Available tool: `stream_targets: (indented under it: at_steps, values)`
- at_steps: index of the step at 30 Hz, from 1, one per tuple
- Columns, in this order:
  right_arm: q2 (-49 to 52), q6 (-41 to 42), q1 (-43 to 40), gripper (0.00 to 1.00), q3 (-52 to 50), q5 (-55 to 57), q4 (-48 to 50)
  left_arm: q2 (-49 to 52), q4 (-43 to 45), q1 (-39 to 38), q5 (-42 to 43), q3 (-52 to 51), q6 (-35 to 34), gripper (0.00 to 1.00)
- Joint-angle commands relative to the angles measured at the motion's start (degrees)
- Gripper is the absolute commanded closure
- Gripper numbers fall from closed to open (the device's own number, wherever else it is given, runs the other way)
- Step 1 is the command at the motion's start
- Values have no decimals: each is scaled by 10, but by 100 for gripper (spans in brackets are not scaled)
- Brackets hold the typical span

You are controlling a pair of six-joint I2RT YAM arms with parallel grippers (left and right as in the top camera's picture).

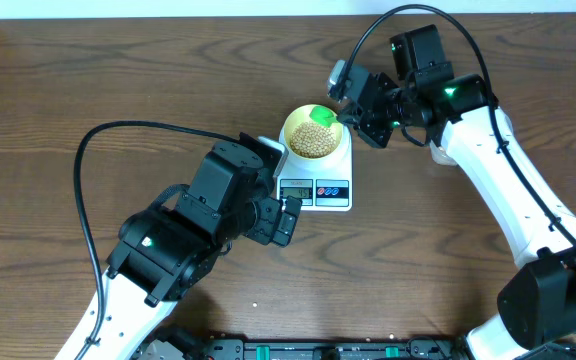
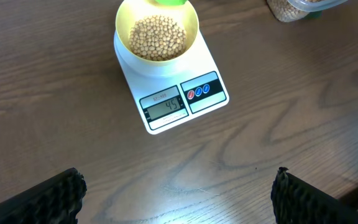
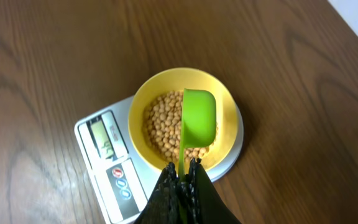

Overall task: Scoop item into bowl and weigh 50g on scale
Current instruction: 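Carry the green scoop right into the soybean tub with the right gripper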

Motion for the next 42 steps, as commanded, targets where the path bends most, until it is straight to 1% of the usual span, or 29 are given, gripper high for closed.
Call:
stream_targets:
  at_steps: [1, 5, 6, 9, 10, 13, 17, 19, 22, 25, 28, 30, 34, 36, 42]
  values:
    - [-18, 82, -18, 99, 14, -11, 23, -1, 0, 2, 1, 12, -3, 2]
    - [-18, 189, -47, 99, 14, 14, 74, -1, 0, 2, 1, 12, -3, 2]
    - [-18, 228, -62, 99, 14, 70, 88, -1, 0, 2, 1, 12, -3, 2]
    - [-18, 254, -81, 99, 14, 191, 80, -1, 0, 2, 1, 12, -3, 2]
    - [-18, 254, -88, 99, 13, 267, 60, -1, 0, 2, 1, 12, -3, 2]
    - [-18, 254, -93, 99, 13, 358, 36, -1, 0, 2, 1, 12, -3, 2]
    - [-18, 256, -92, 99, 13, 423, 30, -1, 0, 2, 1, 12, -3, 2]
    - [-18, 276, -92, 99, 13, 456, 22, -1, 0, 2, 2, 12, -3, 2]
    - [-18, 318, -92, 99, 13, 523, -26, -1, 0, 2, 2, 12, -3, 2]
    - [-18, 368, -94, 99, 13, 554, -70, -1, 0, 2, 2, 12, -3, 2]
    - [-18, 423, -102, 99, 9, 558, -101, -1, 0, 2, 1, 12, -3, 2]
    - [-18, 454, -108, 99, 5, 551, -109, -1, 0, 2, 1, 12, -3, 2]
    - [-18, 502, -122, 99, -3, 495, -117, -1, 0, 2, 1, 12, -3, 2]
    - [-18, 536, -125, 99, -5, 494, -127, -1, 0, 2, 1, 12, -3, 2]
    - [-15, 557, -126, 99, -26, 493, -130, -1, 0, 2, 1, 12, -3, 2]
